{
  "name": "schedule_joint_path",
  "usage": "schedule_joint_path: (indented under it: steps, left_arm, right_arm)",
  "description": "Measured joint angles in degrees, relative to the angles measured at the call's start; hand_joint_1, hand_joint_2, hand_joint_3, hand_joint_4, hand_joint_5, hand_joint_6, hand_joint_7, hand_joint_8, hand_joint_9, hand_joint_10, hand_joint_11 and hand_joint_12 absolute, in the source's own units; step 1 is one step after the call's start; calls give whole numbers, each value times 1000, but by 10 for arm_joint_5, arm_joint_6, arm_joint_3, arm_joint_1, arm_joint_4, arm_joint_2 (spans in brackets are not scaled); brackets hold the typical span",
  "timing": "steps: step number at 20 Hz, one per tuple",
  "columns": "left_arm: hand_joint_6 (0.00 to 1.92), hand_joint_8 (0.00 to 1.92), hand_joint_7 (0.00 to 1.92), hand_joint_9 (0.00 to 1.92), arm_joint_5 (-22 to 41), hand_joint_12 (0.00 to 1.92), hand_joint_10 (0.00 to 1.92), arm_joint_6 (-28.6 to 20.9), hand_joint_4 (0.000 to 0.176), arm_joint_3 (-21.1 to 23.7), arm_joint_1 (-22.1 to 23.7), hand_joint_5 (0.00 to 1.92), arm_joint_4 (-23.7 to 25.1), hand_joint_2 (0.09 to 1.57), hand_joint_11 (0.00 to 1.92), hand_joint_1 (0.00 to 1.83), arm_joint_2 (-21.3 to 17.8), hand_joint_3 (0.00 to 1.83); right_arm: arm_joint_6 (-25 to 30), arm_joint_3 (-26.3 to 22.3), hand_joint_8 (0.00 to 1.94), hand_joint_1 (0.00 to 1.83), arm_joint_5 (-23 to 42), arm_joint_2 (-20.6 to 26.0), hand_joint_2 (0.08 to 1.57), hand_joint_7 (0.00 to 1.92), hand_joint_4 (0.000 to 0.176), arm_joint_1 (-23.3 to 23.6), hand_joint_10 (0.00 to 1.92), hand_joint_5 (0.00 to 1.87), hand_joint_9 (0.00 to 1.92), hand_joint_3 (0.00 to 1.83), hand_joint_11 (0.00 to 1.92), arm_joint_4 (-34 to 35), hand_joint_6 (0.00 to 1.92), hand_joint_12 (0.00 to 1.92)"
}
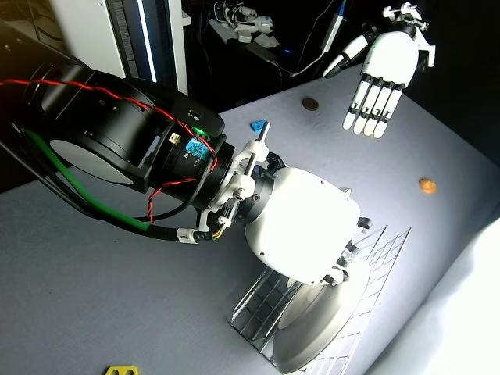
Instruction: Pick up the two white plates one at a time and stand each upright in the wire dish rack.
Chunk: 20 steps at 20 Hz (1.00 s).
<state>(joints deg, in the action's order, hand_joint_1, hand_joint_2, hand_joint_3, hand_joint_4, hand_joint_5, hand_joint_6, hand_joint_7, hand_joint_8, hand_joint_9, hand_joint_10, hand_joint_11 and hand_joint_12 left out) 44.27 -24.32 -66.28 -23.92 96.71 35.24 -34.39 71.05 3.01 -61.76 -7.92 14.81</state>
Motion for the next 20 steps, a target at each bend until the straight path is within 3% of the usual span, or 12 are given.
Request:
schedule_joint_path:
  steps: [1,3,11,15,20]
  left_arm:
    - [2,2,16,0,0,0,0,0,0,0,0,39,0,1085,0,0,0,2]
    - [8,7,30,0,0,0,0,0,0,1,0,57,0,1078,0,0,0,0]
    - [9,6,29,0,1,0,0,0,0,3,0,60,0,1079,0,0,0,0]
    - [7,5,32,1,1,0,0,0,0,3,0,61,1,1074,0,0,0,0]
    - [5,0,13,0,5,0,0,0,0,9,3,45,14,1072,0,0,0,0]
  right_arm:
    - [0,0,7,1050,4,0,1045,993,0,0,9,896,921,0,477,1,128,936]
    - [0,0,1,1049,8,0,1031,972,0,0,1,919,895,0,445,1,27,971]
    - [1,-1,1,1021,6,0,1057,889,0,7,1,863,830,1,367,2,2,1010]
    - [8,-11,6,1080,4,9,1027,871,0,28,9,861,826,0,362,1,5,1017]
    - [9,-36,0,1005,4,27,1062,800,0,58,0,764,763,3,297,1,0,1035]
